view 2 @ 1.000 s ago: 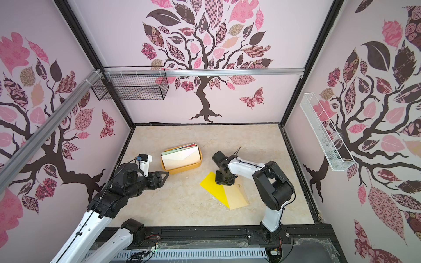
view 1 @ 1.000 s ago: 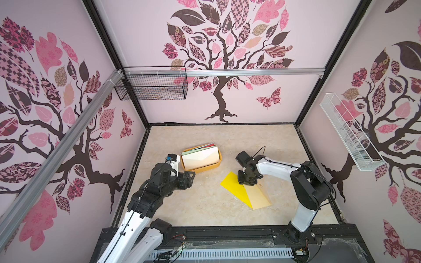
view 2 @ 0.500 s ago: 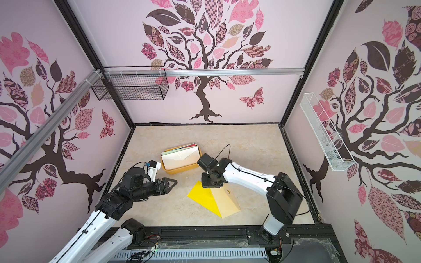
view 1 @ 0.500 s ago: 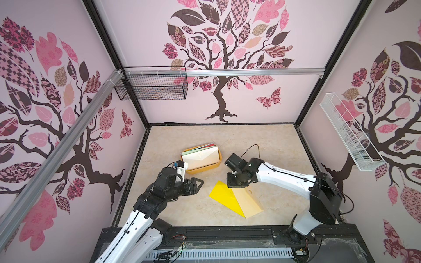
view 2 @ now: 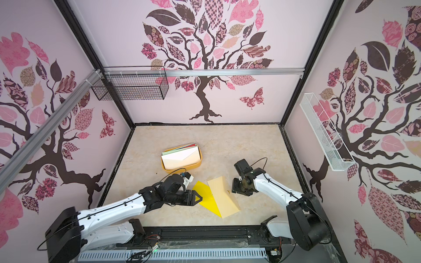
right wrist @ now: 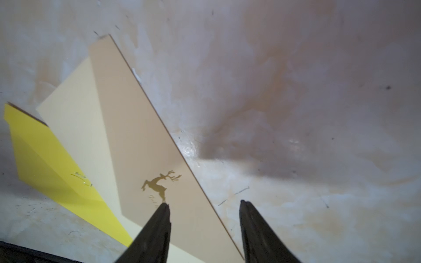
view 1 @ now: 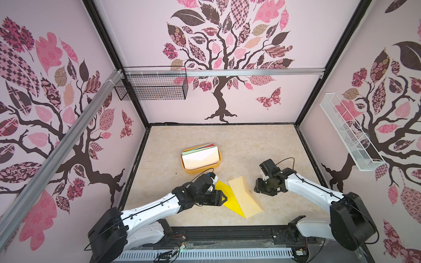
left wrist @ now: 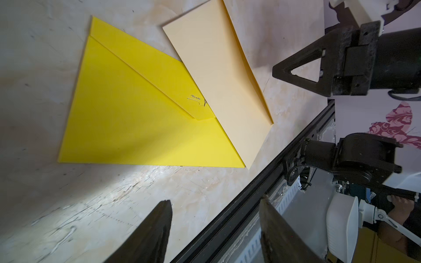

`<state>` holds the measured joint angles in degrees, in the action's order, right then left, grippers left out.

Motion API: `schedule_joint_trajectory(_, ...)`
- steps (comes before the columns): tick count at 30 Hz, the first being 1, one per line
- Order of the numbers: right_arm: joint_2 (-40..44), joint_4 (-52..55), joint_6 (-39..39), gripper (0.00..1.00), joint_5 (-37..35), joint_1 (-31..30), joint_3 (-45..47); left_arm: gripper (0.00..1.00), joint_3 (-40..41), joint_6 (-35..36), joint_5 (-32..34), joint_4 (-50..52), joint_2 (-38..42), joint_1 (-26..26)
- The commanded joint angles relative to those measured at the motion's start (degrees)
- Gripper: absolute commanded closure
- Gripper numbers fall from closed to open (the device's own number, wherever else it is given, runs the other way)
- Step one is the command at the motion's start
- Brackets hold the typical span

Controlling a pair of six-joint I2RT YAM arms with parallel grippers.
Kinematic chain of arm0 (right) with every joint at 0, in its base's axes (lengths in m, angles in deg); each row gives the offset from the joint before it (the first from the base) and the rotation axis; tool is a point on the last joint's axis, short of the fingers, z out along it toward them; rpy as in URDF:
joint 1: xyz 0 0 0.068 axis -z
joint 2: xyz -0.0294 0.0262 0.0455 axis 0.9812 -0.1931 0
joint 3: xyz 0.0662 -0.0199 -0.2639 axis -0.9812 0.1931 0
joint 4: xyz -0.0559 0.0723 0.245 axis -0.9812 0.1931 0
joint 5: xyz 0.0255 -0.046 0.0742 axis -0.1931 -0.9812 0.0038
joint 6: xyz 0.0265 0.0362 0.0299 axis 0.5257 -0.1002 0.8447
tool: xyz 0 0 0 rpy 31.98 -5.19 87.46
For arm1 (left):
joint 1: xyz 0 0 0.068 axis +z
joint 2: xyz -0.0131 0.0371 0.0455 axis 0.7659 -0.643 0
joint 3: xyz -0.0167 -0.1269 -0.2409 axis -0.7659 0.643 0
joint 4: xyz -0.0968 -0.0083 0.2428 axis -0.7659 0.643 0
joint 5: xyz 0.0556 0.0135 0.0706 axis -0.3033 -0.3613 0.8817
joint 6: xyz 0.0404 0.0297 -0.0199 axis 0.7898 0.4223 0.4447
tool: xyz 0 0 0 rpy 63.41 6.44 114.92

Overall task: Put the sealed envelopes into the storage box
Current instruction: Move the envelope to the center of the board, then pick up the envelope from the center of the board.

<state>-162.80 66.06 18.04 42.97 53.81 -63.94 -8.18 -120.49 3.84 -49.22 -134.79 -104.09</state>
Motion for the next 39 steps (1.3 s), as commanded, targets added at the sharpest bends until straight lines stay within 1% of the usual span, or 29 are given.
schedule_joint_trajectory(1, 2.5, -8.6, -1.1, 0.47, 6.8, 1.0, 2.6, 0.4, -3.9, -1.4, 2.6, -6.9, -6.6, -2.5)
schedule_joint_trajectory(3, 3.3, -10.0, -1.4, 0.47, 6.6, 1.3, 4.1, 0.42, -5.6, -1.6, 3.0, -7.6, -11.1, -3.2)
schedule_joint_trajectory(5, 3.6, -11.3, -2.0, 0.46, 8.5, 1.4, 5.4, 0.44, -5.9, -2.1, 2.8, -9.6, -14.4, -3.3)
schedule_joint_trajectory(11, 4.4, -14.9, -1.1, 0.46, 13.0, 1.5, 9.2, 0.44, -6.2, -4.1, 1.2, -15.9, -22.5, -3.6)
schedule_joint_trajectory(15, 4.2, -17.5, 0.3, 0.46, 17.6, 1.5, 11.3, 0.45, -5.9, -5.5, 0.5, -18.9, -26.2, -4.3)
schedule_joint_trajectory(18, 4.4, -19.0, 1.6, 0.46, 19.6, 1.5, 12.6, 0.46, -5.2, -6.2, 0.1, -20.7, -27.6, -4.5)
schedule_joint_trajectory(21, 4.7, -21.2, 3.1, 0.46, 22.6, 1.5, 13.9, 0.47, -4.6, -6.7, -0.1, -21.7, -28.2, -4.6)
schedule_joint_trajectory(26, 5.4, -22.6, 4.2, 0.46, 23.8, 1.5, 14.6, 0.48, -3.6, -6.6, 1.0, -21.0, -26.6, -4.7)
schedule_joint_trajectory(32, 3.0, -28.8, 8.8, 0.47, 29.4, 1.5, 16.2, 0.47, -3.0, -7.0, 1.4, -22.8, -24.6, -4.7)
schedule_joint_trajectory(38, 4.0, -29.0, 9.2, 0.47, 30.4, 1.6, 16.6, 0.47, -2.2, -7.9, 1.9, -23.4, -20.8, -4.7)
schedule_joint_trajectory(39, 4.2, -29.0, 9.2, 0.47, 30.4, 1.5, 16.6, 0.47, -1.9, -8.3, 1.9, -26.0, -20.0, -4.6)
